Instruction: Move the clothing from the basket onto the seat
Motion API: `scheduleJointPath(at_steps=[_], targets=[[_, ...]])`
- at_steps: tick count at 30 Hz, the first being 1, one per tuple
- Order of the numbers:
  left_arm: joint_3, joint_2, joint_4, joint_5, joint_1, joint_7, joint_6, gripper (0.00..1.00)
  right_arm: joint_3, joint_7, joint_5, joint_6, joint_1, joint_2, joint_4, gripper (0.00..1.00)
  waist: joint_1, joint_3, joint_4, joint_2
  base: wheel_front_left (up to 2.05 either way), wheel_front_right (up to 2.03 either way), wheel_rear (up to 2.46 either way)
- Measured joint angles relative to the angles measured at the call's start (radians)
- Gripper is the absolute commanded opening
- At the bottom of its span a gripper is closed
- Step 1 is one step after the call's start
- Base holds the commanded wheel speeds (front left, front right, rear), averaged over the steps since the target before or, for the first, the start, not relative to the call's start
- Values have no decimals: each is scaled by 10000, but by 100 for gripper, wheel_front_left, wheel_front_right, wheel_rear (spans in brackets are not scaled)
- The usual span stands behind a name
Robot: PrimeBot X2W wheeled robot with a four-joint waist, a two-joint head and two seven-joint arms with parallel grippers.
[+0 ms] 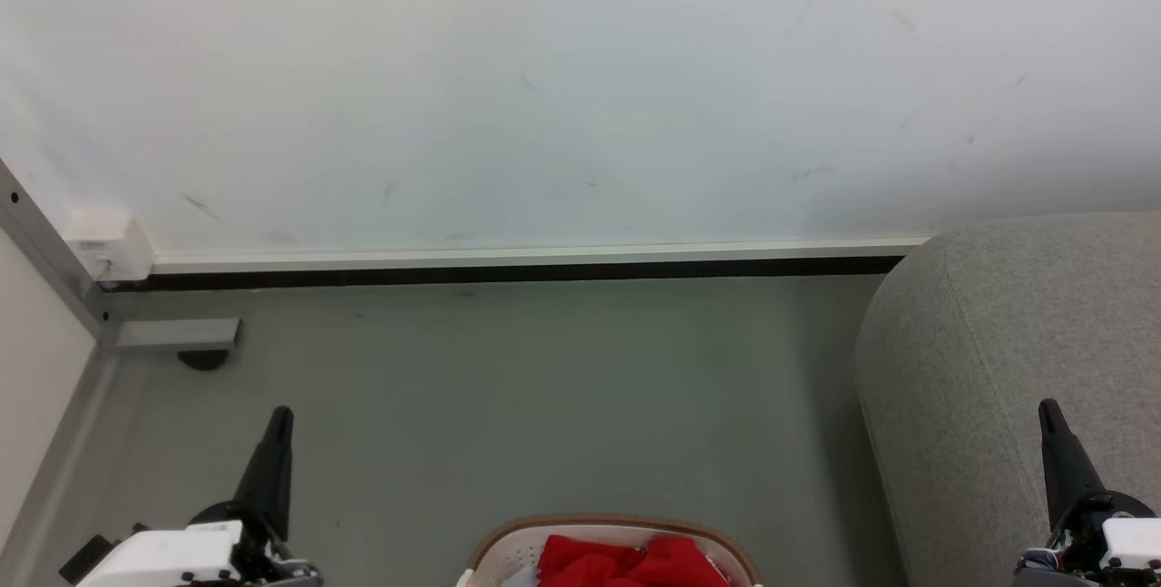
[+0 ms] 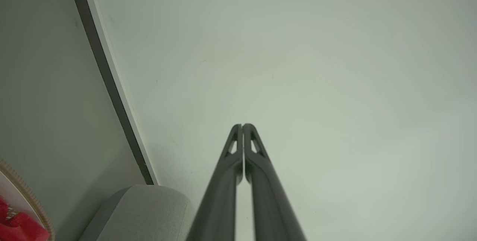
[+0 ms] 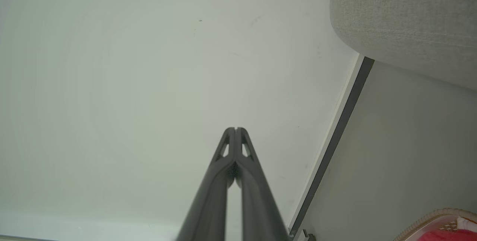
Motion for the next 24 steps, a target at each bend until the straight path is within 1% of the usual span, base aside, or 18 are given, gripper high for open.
scheduleJointPath(at_steps=[24], targets=[[0,0,-2,0,0,0,0,0,31,-17,38,0,0,-36,-10,0,0,0,0,0,0,0,0]])
